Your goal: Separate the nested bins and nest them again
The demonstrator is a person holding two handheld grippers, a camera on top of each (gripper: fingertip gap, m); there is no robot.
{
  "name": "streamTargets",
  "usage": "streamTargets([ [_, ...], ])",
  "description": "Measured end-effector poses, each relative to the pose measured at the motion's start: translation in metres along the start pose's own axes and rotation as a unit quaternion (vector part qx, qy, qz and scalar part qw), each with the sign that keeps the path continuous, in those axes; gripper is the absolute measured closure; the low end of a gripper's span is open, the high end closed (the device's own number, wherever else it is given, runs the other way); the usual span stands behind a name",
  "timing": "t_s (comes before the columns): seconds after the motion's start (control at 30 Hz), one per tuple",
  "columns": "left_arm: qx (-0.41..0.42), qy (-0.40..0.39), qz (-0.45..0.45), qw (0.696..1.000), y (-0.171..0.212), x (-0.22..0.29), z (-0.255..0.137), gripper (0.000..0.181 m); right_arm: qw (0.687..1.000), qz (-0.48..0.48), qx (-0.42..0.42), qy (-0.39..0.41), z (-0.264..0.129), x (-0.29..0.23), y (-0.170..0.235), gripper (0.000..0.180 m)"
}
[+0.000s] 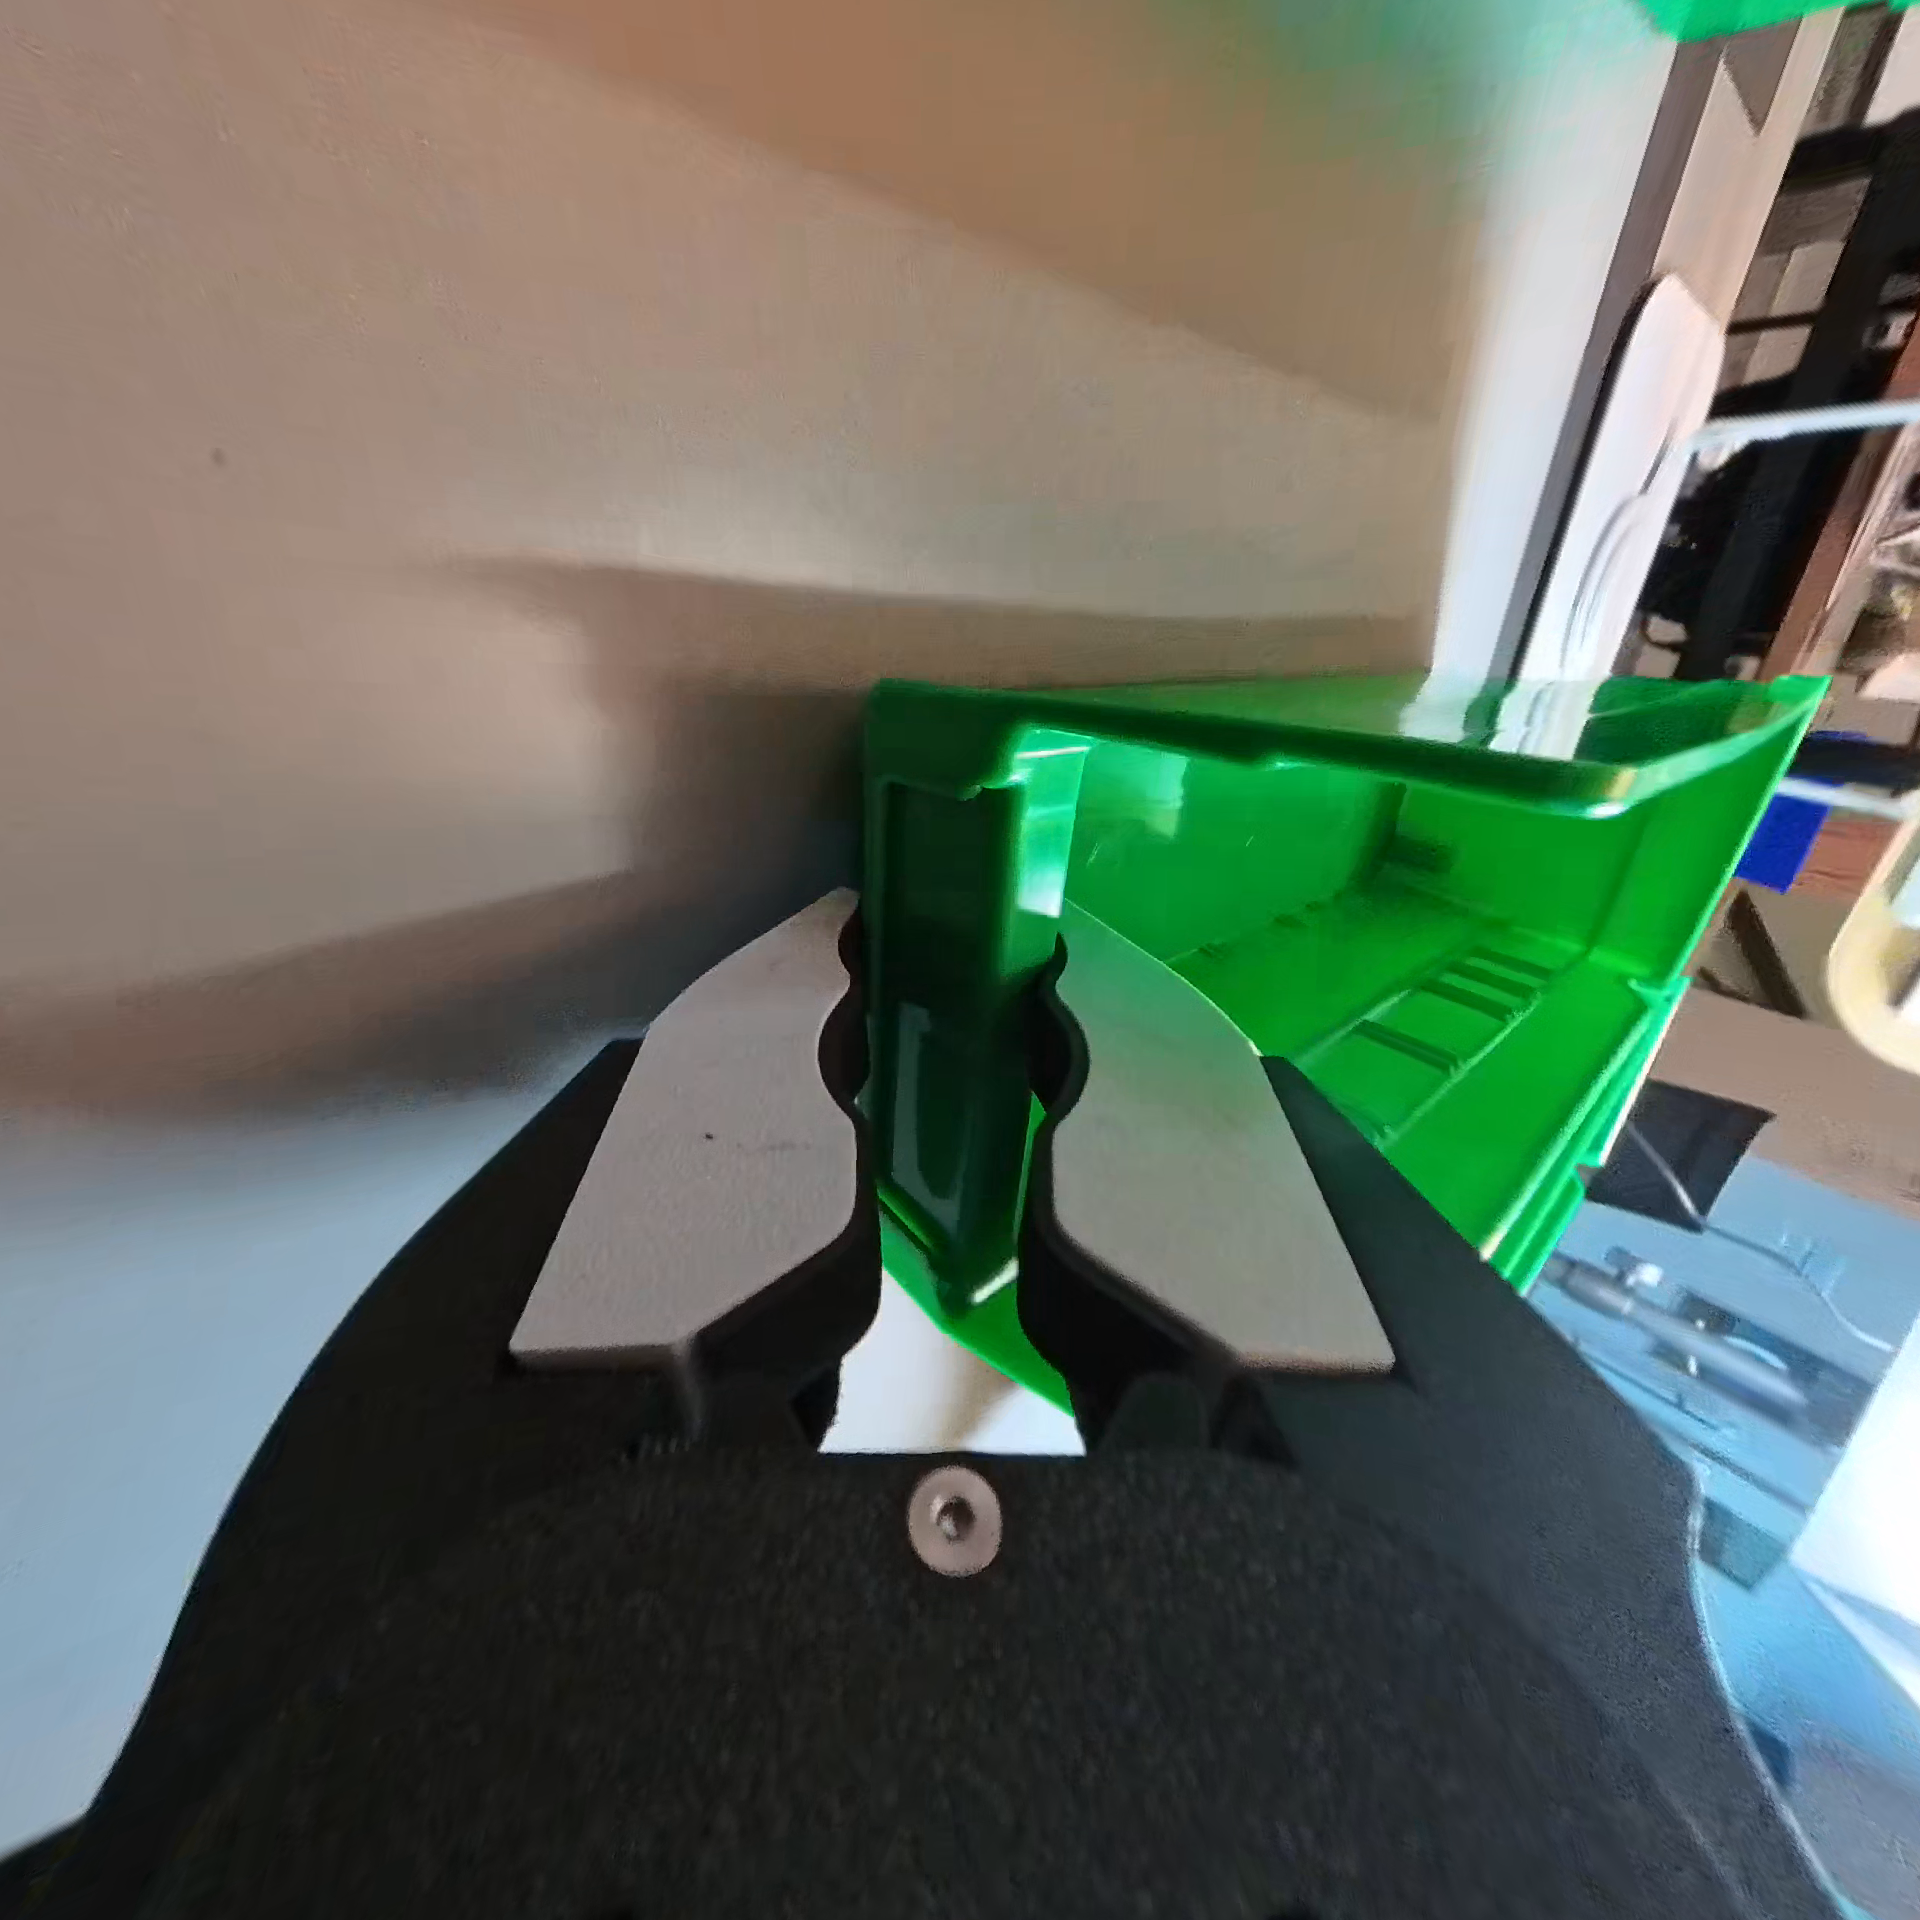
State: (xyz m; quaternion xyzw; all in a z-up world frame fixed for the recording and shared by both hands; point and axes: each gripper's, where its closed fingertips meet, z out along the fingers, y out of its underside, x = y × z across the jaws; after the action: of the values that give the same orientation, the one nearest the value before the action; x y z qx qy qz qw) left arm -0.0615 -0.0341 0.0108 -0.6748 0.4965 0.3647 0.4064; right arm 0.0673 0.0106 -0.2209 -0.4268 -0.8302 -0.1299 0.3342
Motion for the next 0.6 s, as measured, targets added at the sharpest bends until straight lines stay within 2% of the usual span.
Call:
streamTargets([
  [0.17,-0.018,0.040,0.009,0.999,-0.001,0.060,0.049,0.153,1.000,-0.005,-0.017,0.017,-0.003,-0.001,0.035,0.152],
  [0.23,-0.027,0.028,0.024,0.999,-0.004,0.078,0.063,0.153,1.000,-0.017,-0.013,0.023,-0.001,0.001,0.039,0.152],
  [0.47,-0.051,-0.009,0.077,0.996,0.005,0.129,0.087,0.152,0.999,-0.035,0.008,0.030,0.013,0.016,0.037,0.152],
  [0.6,-0.055,0.006,0.071,0.996,0.017,0.163,0.096,0.152,0.999,-0.035,0.006,0.022,0.023,0.028,0.032,0.150],
])
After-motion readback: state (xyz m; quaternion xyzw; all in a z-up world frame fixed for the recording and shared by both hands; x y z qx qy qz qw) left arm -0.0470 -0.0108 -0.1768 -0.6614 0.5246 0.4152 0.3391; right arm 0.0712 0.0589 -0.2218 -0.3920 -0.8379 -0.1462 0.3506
